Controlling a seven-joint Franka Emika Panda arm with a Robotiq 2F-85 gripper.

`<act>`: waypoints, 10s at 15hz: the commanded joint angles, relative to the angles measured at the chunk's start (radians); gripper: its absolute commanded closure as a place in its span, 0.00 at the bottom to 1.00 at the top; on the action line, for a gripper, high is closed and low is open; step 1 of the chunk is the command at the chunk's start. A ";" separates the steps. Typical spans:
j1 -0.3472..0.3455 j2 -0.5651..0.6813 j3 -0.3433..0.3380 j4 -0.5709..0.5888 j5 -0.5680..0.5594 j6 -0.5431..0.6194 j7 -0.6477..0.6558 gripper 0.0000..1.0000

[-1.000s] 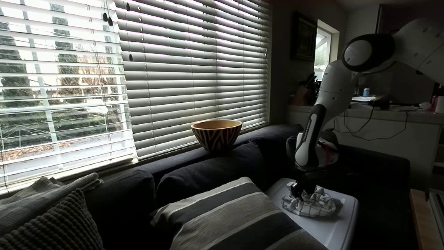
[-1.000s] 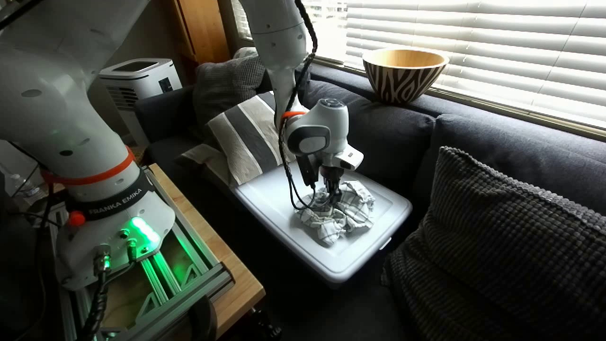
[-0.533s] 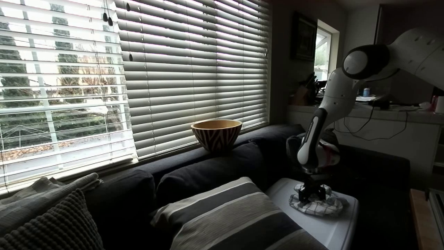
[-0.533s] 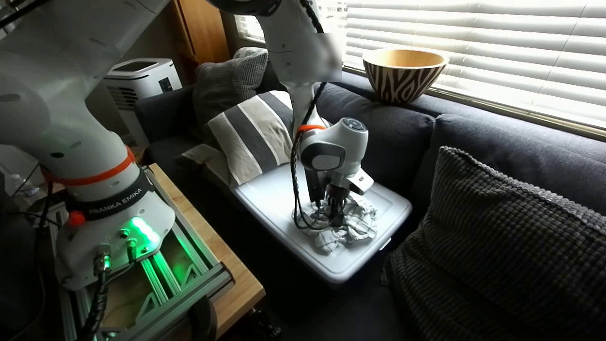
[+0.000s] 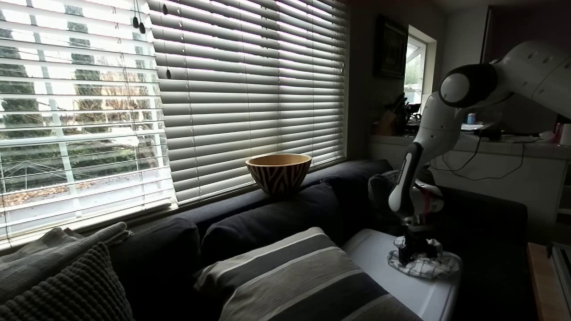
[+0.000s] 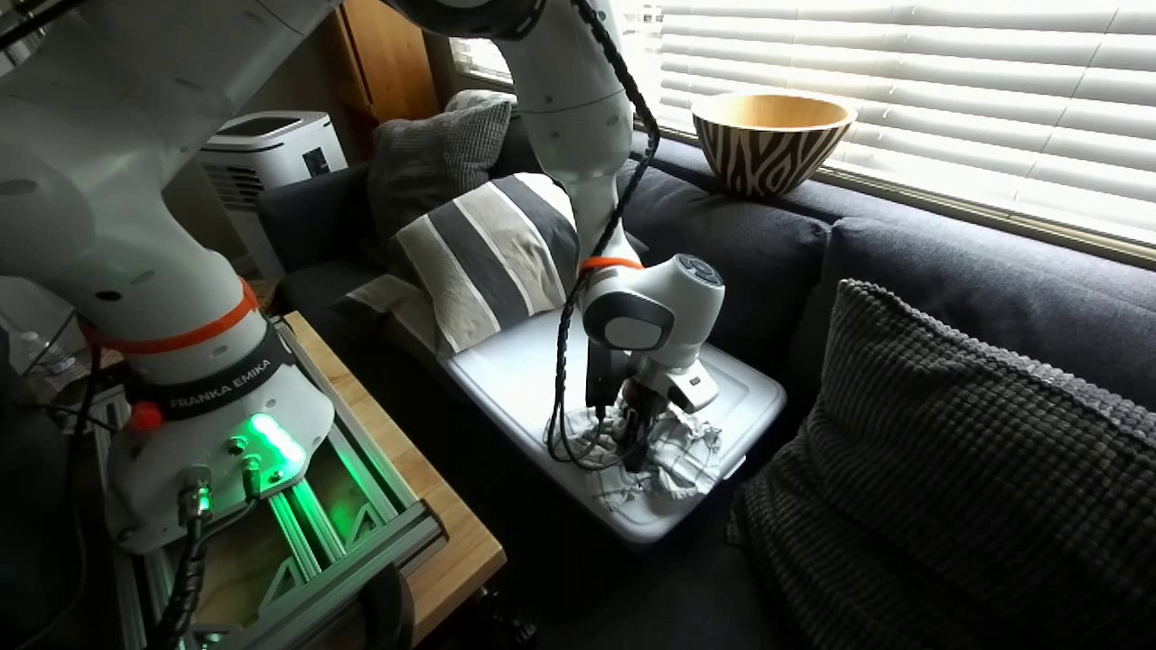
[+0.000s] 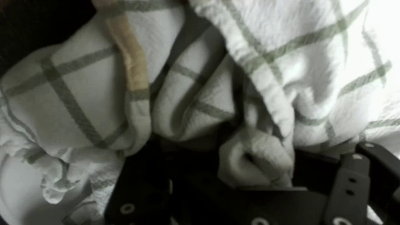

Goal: Use the towel to wipe the white lid.

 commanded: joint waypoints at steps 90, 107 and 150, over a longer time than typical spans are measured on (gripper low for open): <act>-1.352 -0.432 1.084 -0.722 -0.461 0.869 -0.302 0.96; -1.562 -0.329 1.477 -0.665 -0.677 0.436 -0.358 0.83; 0.191 -0.287 0.289 -0.028 -0.142 0.011 0.035 0.06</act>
